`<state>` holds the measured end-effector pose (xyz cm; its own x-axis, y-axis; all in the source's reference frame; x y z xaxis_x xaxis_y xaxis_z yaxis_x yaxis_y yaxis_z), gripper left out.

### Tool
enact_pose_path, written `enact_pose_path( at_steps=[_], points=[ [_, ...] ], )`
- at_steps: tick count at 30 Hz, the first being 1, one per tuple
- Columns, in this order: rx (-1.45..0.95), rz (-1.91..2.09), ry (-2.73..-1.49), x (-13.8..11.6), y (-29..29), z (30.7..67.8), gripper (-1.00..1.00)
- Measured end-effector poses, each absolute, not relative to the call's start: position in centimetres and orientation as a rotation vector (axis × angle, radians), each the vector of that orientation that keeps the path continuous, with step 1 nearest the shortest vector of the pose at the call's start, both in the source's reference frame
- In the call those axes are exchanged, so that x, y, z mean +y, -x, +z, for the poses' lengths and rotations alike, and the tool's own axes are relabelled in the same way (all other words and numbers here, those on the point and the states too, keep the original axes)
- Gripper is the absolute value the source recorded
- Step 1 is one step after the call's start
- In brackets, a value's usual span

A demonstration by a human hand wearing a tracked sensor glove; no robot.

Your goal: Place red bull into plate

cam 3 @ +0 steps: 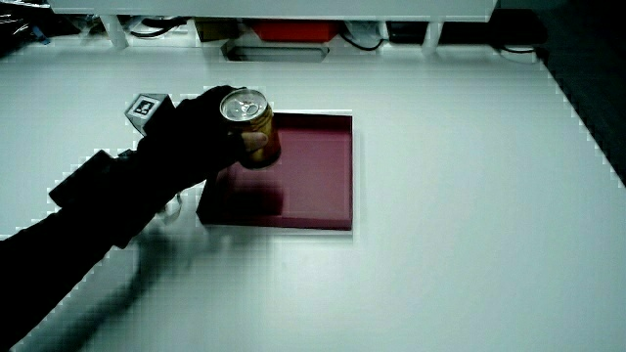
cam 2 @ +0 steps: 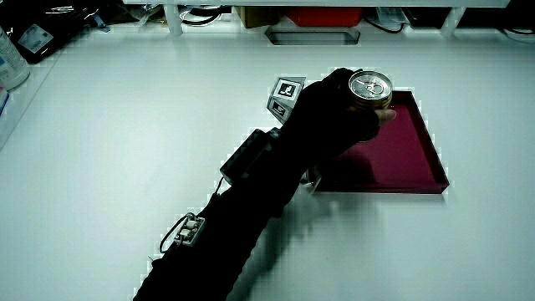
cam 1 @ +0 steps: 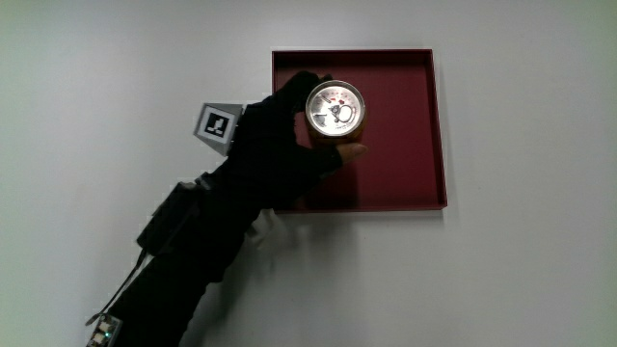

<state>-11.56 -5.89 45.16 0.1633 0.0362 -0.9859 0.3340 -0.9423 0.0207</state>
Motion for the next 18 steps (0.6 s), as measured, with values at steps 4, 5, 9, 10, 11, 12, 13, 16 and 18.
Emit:
enact_pose_path(
  at_steps=[4, 5, 9, 10, 11, 12, 13, 16, 18],
  points=[
    [0.343, -1.774, -2.252, -6.0, 10.8, 46.6, 0.0],
    [0.343, -1.796, -2.236, -5.9, 10.6, 46.9, 0.0],
    [0.325, -1.704, -2.252, -6.0, 9.9, 47.9, 0.0],
    [0.314, -1.687, -2.246, -6.0, 9.8, 48.0, 0.0],
    [0.297, -1.672, -2.228, -6.0, 9.6, 48.3, 0.0],
    [0.301, -1.665, -2.221, -6.0, 9.5, 48.5, 0.0],
    [0.296, -1.654, -2.214, -6.0, 9.4, 48.7, 0.0],
    [0.284, -1.624, -2.186, -5.9, 9.0, 49.2, 0.0],
    [0.283, -1.583, -2.198, -5.8, 8.8, 49.4, 0.0]
  ],
)
